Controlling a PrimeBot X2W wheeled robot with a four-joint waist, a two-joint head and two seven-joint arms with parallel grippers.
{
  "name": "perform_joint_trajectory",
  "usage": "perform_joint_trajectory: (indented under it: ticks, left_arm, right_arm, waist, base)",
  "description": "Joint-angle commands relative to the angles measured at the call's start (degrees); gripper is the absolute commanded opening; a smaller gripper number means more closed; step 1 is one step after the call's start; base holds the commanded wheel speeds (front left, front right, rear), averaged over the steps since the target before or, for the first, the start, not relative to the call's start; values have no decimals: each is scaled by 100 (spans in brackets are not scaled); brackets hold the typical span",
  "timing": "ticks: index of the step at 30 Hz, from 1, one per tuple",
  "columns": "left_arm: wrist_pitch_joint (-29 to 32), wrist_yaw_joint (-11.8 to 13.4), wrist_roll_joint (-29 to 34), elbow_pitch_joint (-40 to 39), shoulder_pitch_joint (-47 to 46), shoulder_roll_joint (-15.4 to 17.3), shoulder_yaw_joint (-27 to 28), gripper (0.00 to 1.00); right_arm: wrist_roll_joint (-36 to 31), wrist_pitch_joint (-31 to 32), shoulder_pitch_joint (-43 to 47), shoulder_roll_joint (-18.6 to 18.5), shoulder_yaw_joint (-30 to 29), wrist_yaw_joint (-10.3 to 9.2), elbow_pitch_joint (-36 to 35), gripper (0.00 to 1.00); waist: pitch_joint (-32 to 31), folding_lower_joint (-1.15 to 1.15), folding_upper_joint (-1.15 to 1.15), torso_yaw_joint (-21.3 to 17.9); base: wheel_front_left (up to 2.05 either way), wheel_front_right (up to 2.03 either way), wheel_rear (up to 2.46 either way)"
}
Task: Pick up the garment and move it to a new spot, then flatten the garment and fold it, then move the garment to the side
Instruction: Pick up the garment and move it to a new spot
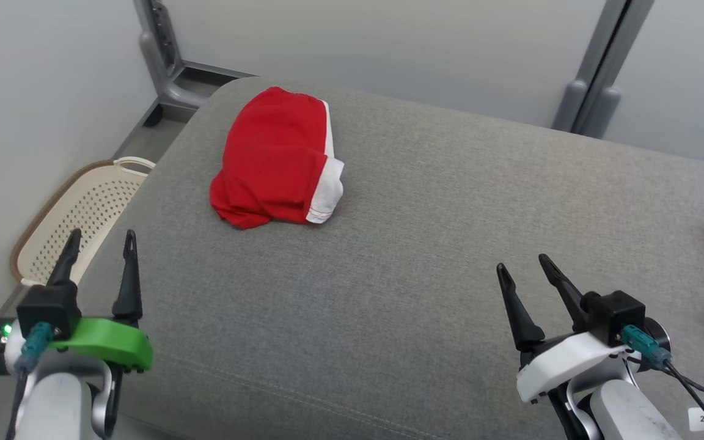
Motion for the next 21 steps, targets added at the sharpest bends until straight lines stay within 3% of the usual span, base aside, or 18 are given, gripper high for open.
perform_joint_trajectory:
  ticks: [1,15,21]
  left_arm:
    - [16,-63,-78,107,-324,108,-30,100]
    - [286,-227,-292,987,-1841,897,-568,100]
    - [437,-232,-752,1570,-2301,1151,-823,100]
  right_arm:
    - [45,-23,-111,-37,21,-6,11,100]
    - [128,-23,-479,-144,264,-6,85,100]
    - [157,-23,-649,-201,357,-6,143,100]
  waist:
    - [164,0,0,-310]
    - [560,0,0,-1389]
    - [805,0,0,-1883]
  base:
    - [0,0,0]
    - [0,0,0]
    - [0,0,0]
